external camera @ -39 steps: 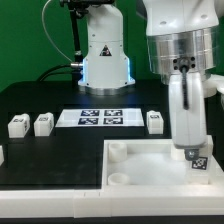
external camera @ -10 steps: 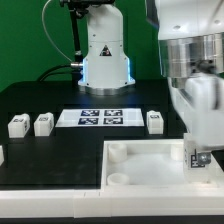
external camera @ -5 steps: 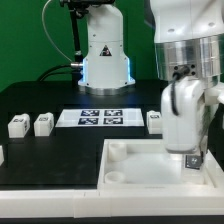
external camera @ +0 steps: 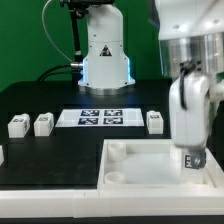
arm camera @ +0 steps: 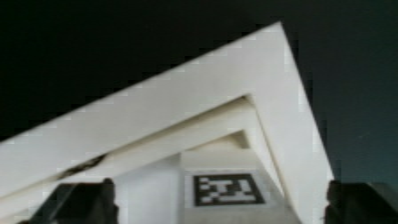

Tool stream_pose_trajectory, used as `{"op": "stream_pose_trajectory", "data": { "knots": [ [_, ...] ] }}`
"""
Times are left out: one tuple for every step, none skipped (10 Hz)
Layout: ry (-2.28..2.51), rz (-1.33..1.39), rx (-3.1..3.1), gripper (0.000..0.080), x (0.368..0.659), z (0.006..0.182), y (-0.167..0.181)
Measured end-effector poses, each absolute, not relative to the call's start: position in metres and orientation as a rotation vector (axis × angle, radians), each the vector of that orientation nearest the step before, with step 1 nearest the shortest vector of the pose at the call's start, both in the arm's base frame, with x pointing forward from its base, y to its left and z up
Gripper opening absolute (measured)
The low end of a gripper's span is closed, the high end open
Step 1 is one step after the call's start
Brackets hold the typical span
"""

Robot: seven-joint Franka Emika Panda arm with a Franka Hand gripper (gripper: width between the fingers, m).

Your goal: Assemble one leg

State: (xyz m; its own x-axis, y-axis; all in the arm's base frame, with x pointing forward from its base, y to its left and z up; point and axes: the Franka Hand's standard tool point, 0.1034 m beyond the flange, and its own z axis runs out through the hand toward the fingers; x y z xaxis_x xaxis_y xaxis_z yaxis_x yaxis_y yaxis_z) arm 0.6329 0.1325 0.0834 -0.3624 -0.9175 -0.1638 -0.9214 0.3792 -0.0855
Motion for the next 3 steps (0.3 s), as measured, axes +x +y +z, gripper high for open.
{"op": "stream_pose_trajectory", "data": {
  "knots": [
    [2.430, 0.036, -1.644, 0.0637, 0.631, 0.101, 0.140],
    [2.407, 0.039, -1.634, 0.0646, 0.632, 0.117, 0.148],
    [2.400, 0.042, -1.636, 0.0646, 0.631, 0.120, 0.152]
  ]
}}
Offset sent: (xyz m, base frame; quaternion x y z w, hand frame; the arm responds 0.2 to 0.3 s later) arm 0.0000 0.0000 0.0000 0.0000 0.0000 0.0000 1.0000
